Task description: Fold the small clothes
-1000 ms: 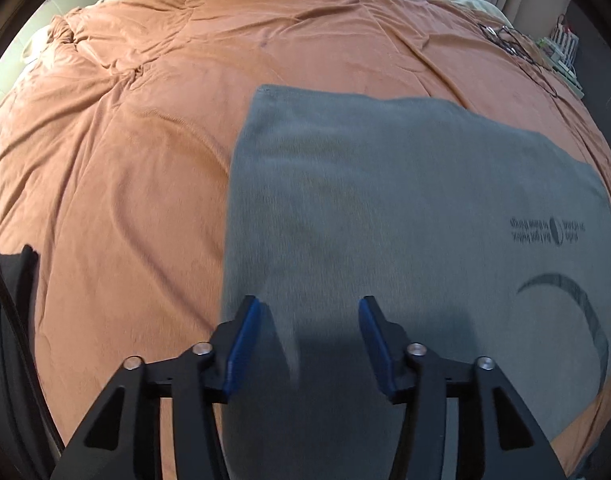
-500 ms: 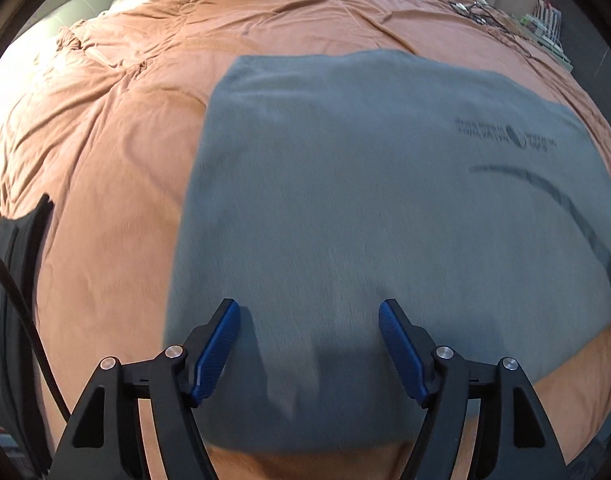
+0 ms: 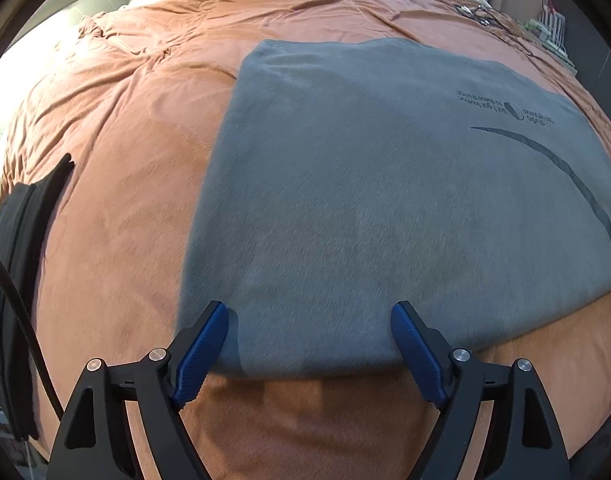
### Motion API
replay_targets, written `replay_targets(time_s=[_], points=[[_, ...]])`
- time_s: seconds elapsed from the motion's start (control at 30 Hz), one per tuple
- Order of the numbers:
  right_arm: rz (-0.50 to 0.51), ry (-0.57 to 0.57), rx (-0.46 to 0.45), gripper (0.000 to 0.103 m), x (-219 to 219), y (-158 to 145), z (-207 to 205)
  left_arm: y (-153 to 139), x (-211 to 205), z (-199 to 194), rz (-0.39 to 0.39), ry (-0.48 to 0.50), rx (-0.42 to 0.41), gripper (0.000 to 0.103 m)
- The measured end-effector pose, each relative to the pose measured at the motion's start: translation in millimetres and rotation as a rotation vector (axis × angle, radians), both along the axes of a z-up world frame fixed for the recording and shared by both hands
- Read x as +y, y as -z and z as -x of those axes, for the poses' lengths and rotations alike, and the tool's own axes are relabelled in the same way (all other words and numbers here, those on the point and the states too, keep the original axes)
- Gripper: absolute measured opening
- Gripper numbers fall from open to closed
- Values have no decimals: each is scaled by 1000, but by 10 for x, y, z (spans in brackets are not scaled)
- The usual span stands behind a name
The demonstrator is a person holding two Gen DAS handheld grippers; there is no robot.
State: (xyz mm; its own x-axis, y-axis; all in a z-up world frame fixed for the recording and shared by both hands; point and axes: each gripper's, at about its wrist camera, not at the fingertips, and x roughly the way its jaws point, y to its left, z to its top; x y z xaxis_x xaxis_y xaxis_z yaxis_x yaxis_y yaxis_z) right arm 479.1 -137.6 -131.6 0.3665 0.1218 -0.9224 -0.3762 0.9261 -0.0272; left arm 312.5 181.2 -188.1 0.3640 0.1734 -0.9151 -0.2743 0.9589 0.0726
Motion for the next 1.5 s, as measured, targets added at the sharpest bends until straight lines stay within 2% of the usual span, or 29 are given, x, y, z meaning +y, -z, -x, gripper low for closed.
replay_targets(time_s=[0.1,0.2,0.33,0.4,0.57,0.8,0.97,1.13,1.2,1.3,1.43,1.5], points=[[-10,22,6,66,-56,-39,36,8,-13,51,-13,7,-3,85],[-70,63,1,66,-107,-193,101,-39,-3,111,-9,5,-5,83],[-138,43,-22,64,12,-396,194,-199,165,191,44,-50,-51,57],[-179,24,-13,54,128,-469,229,-284,238,231,69,-78,-80,54],[-246,-53,16,47,558,-568,303,-449,410,372,135,-137,-140,53],[-265,-165,66,27,1193,-422,318,-423,531,629,216,-208,-179,47],[-264,-158,96,20,1414,-136,262,-362,621,827,317,-302,-220,46],[-264,-93,126,6,1390,156,214,-253,702,940,377,-353,-217,45],[-284,-89,142,4,1307,204,242,-212,768,975,412,-386,-222,37],[-328,-84,145,2,1200,154,274,-194,839,1013,449,-423,-246,35],[-379,-54,104,2,1013,-8,251,-125,938,997,569,-472,-273,35],[-392,-43,94,2,956,-47,215,-106,948,962,596,-478,-272,35]])
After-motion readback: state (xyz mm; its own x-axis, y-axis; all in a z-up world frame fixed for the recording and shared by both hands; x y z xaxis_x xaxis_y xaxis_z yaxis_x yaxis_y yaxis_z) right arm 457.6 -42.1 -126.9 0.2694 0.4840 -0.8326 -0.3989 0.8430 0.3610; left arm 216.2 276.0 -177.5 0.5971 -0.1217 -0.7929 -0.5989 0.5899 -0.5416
